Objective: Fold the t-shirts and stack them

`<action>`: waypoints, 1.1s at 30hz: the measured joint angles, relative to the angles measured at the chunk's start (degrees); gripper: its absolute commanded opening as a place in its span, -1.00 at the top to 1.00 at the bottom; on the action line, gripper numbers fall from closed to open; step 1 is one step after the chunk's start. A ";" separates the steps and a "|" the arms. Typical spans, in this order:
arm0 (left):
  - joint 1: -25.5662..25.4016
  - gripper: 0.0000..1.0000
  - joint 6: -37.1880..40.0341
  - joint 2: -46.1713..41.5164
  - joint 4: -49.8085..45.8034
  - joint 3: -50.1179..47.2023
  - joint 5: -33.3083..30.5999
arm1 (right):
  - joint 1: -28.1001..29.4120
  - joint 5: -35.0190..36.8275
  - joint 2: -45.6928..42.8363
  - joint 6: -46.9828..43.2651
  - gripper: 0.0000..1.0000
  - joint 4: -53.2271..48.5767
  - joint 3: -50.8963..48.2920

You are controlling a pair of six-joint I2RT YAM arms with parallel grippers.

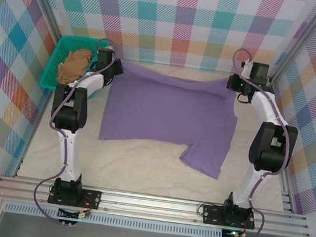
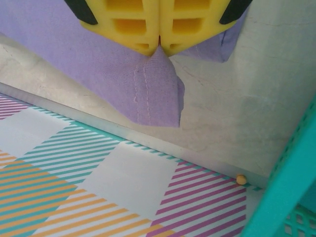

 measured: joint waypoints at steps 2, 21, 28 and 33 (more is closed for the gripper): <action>0.28 1.00 0.00 -0.68 0.00 -1.40 0.15 | 0.00 0.02 -1.53 0.20 1.00 0.68 -2.23; 0.52 0.46 -1.68 -5.51 -0.31 -17.53 2.10 | 1.44 -1.77 -7.58 5.20 1.00 1.14 -23.17; 0.55 -0.08 -1.60 -7.63 -0.46 -18.03 3.13 | 1.62 -3.04 -7.10 6.84 0.55 -5.16 -24.06; 0.59 -0.23 -1.31 -7.93 -2.10 -16.15 3.69 | 1.62 -5.57 -4.24 7.17 0.21 -10.75 -23.43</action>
